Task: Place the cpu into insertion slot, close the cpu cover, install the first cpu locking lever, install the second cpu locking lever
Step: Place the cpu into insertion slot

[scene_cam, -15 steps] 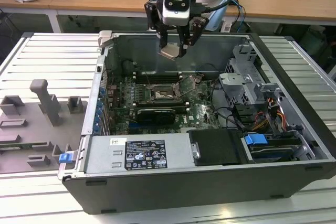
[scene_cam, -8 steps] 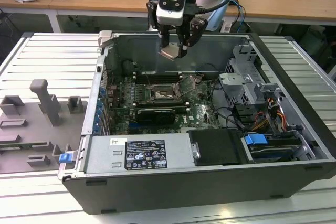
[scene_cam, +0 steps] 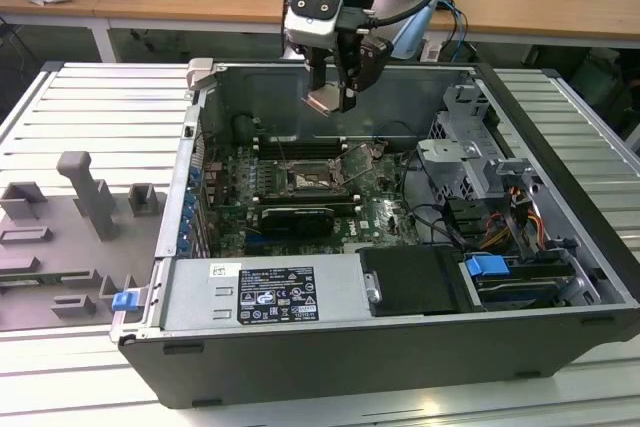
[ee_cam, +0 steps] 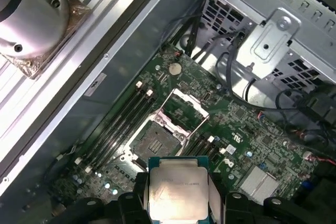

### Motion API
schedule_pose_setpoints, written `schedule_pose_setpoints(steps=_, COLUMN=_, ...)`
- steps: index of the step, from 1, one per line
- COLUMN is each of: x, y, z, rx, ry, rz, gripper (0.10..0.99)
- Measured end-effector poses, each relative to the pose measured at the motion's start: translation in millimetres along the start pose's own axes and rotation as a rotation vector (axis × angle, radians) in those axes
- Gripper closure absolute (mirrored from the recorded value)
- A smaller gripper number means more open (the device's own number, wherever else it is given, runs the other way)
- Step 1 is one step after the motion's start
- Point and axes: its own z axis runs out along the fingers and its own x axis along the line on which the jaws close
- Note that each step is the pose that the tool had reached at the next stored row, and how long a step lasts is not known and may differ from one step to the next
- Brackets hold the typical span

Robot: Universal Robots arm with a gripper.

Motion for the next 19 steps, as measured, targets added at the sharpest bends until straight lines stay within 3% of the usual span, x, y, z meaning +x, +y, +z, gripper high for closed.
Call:
schedule_pose_setpoints(steps=5, x=0.0, y=0.0, z=0.4, rx=-0.001, ry=-0.0068, rz=0.08, gripper=0.545)
schedule_pose_setpoints(steps=11, x=0.0, y=-0.1, z=1.2, rx=-0.004, ry=-0.0176, rz=0.206, gripper=0.545)
schedule_pose_setpoints(steps=16, x=0.0, y=-0.2, z=2.0, rx=-0.006, ry=-0.0296, rz=0.349, gripper=0.545)
schedule_pose_setpoints(steps=19, x=0.0, y=-0.2, z=2.2, rx=-0.007, ry=-0.0337, rz=0.398, gripper=0.545)
